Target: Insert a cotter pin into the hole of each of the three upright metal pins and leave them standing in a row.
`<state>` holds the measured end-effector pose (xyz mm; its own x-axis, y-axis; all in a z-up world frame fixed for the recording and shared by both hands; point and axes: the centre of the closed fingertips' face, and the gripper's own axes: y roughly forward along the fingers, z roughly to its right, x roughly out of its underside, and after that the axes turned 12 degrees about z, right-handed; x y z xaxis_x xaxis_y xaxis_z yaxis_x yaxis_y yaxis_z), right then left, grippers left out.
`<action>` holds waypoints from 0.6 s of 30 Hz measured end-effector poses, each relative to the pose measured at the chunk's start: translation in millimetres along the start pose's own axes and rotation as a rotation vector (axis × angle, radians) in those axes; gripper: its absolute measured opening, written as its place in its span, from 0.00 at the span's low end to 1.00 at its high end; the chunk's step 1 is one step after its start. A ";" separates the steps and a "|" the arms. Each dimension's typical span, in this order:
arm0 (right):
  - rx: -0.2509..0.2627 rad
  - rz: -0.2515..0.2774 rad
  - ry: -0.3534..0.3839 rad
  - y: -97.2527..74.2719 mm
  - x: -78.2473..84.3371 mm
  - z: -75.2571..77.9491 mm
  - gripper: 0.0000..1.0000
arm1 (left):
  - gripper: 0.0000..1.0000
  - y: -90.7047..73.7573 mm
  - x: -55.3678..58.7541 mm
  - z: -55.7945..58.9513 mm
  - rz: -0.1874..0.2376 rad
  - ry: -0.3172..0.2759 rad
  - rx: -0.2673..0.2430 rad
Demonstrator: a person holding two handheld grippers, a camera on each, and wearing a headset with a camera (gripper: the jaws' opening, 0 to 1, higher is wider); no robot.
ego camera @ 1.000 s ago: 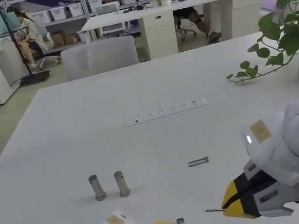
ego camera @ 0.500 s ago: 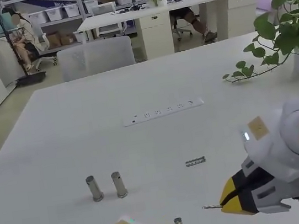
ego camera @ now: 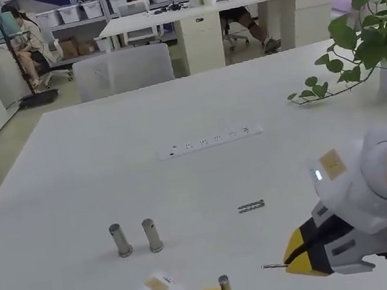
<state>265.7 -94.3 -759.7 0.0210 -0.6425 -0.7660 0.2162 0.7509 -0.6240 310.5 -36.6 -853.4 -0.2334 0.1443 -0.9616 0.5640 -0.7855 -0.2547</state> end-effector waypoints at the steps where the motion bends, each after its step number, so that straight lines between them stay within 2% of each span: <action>1: -0.001 -0.001 -0.001 0.5 0.1 -0.2 0.03 | 0.07 -0.3 0.0 0.1 -0.004 0.026 0.017; 7: -0.007 -0.008 -0.011 4.0 0.1 -2.3 0.03 | 0.06 -2.0 0.7 3.5 0.000 0.091 0.118; 13: -0.021 -0.031 -0.036 11.3 1.8 -4.7 0.03 | 0.06 -3.8 1.1 6.4 0.019 0.097 0.225; 18: -0.032 -0.054 -0.056 20.1 7.1 -1.9 0.03 | 0.06 -4.5 1.1 9.5 0.023 0.121 0.283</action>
<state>268.4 -83.5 -777.9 0.0648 -0.6891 -0.7218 0.1874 0.7188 -0.6695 300.2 -38.6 -852.4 -0.1175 0.1821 -0.9762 0.3212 -0.9232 -0.2109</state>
